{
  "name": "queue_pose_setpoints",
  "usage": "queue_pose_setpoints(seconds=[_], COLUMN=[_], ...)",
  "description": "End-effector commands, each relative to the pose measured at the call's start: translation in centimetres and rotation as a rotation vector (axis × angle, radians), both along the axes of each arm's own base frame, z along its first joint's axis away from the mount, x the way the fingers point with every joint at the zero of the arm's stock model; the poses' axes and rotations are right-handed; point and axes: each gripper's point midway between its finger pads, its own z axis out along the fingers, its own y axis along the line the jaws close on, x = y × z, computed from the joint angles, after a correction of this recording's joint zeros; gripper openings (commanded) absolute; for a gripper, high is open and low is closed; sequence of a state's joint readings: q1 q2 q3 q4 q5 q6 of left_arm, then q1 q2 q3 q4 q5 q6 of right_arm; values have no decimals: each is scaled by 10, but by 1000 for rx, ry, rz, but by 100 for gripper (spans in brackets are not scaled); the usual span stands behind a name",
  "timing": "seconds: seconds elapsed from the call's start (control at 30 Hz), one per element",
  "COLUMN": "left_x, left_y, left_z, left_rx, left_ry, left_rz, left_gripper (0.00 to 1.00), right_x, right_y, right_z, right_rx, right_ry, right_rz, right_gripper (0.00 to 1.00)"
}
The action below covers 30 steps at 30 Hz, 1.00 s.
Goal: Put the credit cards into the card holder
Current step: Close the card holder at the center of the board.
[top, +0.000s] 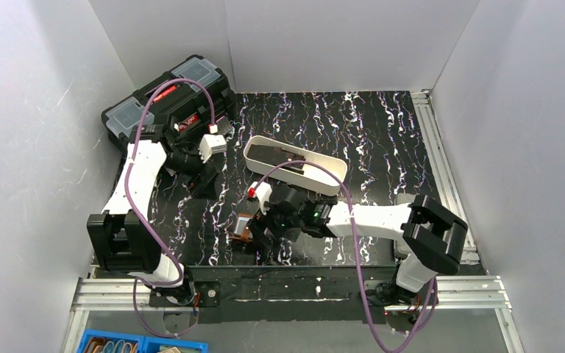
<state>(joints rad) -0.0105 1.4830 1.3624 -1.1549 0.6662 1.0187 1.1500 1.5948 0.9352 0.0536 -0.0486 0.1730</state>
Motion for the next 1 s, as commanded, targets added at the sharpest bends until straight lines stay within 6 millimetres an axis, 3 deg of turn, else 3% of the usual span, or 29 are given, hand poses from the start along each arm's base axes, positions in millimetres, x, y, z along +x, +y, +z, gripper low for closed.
queue_pose_setpoints(seconds=[0.0, 0.1, 0.3, 0.47, 0.63, 0.97], left_x=[-27, -24, -29, -40, -54, -52], left_y=[0, 0, -1, -6, -10, -20], left_z=[22, 26, 29, 30, 20, -11], left_rx=[-78, -97, -121, -161, -194, -204], left_ry=[79, 74, 88, 130, 218, 241], left_rz=[-2, 26, 32, -10, -50, -88], left_gripper=[94, 93, 92, 91, 91, 89], right_x=[18, 24, 26, 50, 71, 69], right_y=[9, 10, 17, 18, 24, 33], right_z=[9, -4, -18, 0, 1, -27], right_rx=[-9, -91, -83, 35, 67, -6], right_ry=[-94, -84, 0, 92, 183, 260], right_rz=[-1, -12, -22, -48, -14, 44], right_gripper=[98, 98, 98, 98, 98, 98])
